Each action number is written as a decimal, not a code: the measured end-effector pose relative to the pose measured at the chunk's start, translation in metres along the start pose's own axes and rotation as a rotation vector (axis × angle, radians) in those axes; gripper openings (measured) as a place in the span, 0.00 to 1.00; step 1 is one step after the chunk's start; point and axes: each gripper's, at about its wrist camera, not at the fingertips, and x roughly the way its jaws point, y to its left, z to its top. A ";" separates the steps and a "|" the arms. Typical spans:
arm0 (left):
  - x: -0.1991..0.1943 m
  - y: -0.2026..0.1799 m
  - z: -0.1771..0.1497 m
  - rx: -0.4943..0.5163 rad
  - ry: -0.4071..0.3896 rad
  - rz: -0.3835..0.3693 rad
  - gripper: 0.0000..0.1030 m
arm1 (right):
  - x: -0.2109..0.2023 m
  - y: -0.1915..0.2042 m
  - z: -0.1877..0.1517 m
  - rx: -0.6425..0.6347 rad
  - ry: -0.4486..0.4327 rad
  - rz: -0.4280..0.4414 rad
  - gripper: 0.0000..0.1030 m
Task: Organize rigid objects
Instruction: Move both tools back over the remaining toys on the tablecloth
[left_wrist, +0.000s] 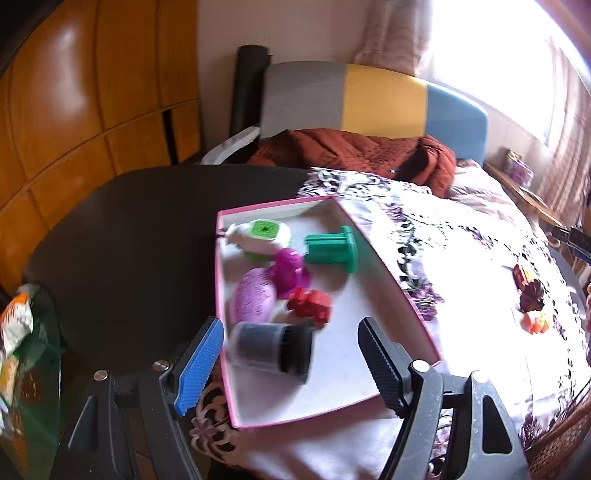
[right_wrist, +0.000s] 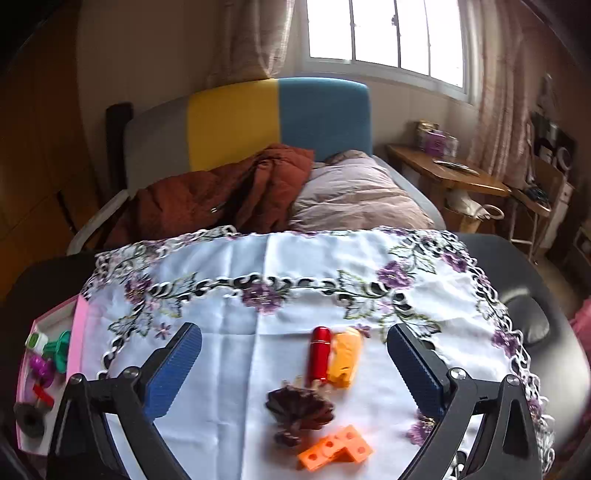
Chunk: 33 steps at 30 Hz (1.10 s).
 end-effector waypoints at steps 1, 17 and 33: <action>0.001 -0.006 0.001 0.013 -0.001 -0.010 0.74 | 0.003 -0.013 -0.001 0.034 -0.001 -0.024 0.99; 0.036 -0.123 0.013 0.226 0.075 -0.199 0.69 | 0.022 -0.114 -0.026 0.522 0.059 -0.086 0.99; 0.073 -0.244 0.019 0.283 0.268 -0.557 0.69 | 0.032 -0.125 -0.033 0.595 0.115 -0.057 0.99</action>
